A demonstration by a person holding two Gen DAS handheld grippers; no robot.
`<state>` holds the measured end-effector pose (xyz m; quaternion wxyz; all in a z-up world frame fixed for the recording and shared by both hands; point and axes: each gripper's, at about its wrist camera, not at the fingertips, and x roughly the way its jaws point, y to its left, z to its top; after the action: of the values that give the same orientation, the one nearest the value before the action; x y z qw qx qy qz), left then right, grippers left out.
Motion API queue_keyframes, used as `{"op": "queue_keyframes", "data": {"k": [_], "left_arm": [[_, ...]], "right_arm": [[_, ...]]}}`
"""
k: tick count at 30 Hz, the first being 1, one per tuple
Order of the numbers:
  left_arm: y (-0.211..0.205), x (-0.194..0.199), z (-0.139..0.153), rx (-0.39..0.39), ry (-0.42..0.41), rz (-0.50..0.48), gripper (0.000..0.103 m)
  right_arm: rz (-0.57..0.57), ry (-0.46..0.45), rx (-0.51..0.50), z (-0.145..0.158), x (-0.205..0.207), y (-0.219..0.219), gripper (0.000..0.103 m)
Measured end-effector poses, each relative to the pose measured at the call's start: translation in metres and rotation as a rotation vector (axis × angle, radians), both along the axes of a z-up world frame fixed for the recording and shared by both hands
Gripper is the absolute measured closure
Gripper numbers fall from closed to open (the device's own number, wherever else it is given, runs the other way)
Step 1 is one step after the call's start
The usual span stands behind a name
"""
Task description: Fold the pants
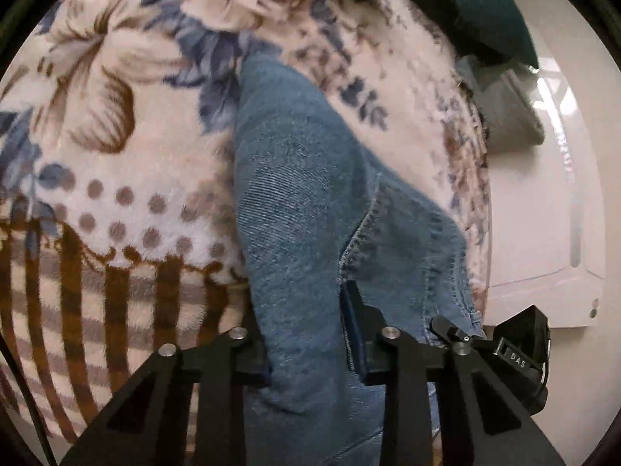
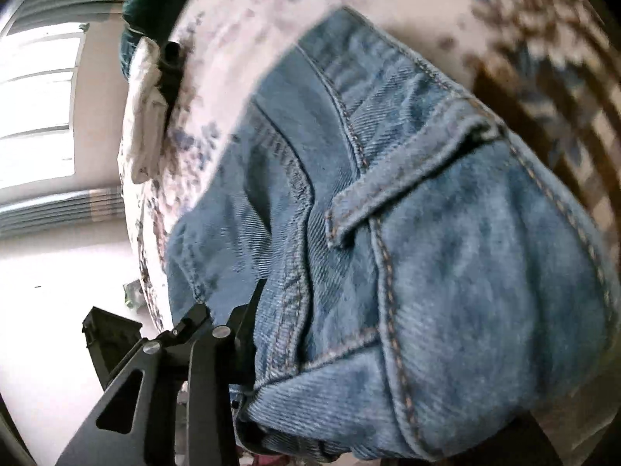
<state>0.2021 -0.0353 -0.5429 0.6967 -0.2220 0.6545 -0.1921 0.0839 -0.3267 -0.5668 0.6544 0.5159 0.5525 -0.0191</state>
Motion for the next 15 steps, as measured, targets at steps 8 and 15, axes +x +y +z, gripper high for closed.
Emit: {"op": "queue_keyframes", "data": {"k": [8,15], "left_arm": [[0.013,0.029,0.048,-0.091,-0.061,-0.02,0.081],[0.028,0.078,0.1,-0.125,-0.139,-0.043,0.081]], "right_arm": [[-0.031,-0.07,-0.062,0.061,0.023,-0.009,0.065],[-0.059,-0.166,-0.12,0.126,0.074,-0.001,0.065]]}}
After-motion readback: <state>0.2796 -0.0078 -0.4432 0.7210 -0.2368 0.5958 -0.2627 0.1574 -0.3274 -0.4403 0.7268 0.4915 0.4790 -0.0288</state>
